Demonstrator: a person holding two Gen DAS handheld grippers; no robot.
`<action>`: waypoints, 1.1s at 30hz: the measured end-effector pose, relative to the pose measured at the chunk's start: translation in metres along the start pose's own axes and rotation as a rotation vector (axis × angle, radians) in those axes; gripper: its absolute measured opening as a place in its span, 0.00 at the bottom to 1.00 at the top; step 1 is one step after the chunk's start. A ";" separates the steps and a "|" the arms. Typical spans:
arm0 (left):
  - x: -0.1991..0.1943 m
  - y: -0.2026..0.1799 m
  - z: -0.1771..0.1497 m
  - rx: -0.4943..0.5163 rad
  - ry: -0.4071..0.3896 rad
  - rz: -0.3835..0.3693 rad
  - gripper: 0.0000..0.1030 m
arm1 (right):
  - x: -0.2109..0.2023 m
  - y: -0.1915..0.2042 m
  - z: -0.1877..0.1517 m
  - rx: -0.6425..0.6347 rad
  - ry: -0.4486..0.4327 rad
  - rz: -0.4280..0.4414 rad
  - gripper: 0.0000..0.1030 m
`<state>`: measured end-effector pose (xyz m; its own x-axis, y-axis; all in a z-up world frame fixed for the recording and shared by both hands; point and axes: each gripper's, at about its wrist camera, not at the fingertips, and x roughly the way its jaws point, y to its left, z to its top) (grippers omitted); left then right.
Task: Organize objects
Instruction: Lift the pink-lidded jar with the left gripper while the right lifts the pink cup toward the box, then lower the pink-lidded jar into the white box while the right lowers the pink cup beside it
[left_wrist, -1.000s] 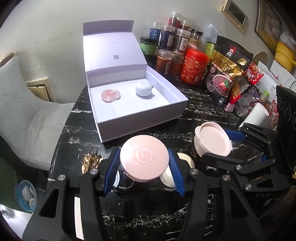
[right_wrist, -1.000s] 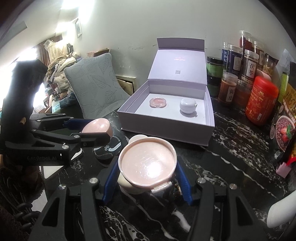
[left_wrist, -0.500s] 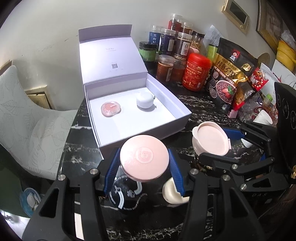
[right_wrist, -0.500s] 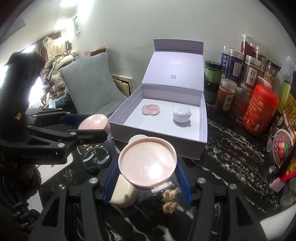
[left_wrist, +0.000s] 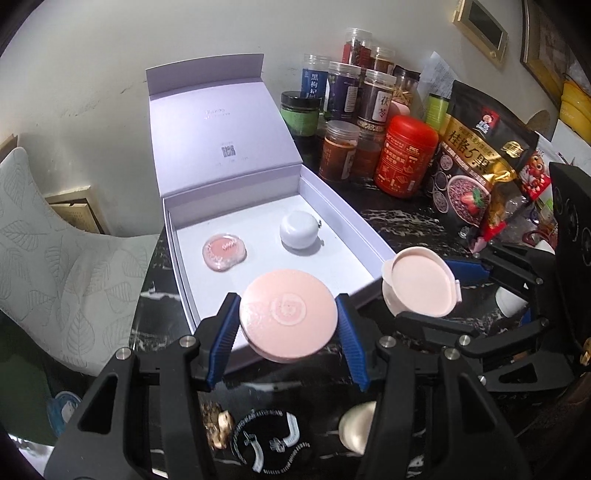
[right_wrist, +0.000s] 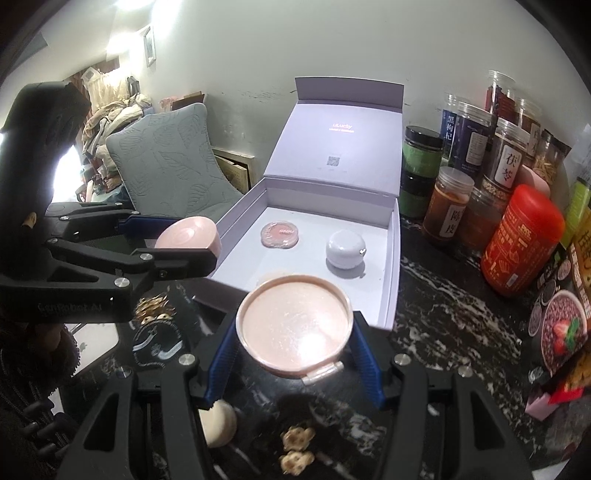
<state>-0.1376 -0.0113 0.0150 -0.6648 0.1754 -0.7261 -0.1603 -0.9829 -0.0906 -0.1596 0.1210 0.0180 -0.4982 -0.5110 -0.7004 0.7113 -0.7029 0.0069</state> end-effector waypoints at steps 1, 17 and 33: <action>0.002 0.001 0.002 0.000 0.001 0.001 0.49 | 0.002 -0.001 0.002 -0.001 0.000 0.000 0.58; 0.039 0.018 0.039 -0.024 0.005 0.003 0.49 | 0.032 -0.027 0.033 -0.003 -0.010 -0.009 0.58; 0.080 0.035 0.070 -0.057 0.024 0.009 0.49 | 0.059 -0.057 0.060 0.036 -0.004 -0.046 0.58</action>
<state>-0.2473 -0.0275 0.0010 -0.6479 0.1662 -0.7434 -0.1123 -0.9861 -0.1226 -0.2596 0.1015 0.0189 -0.5323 -0.4798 -0.6975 0.6692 -0.7431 0.0005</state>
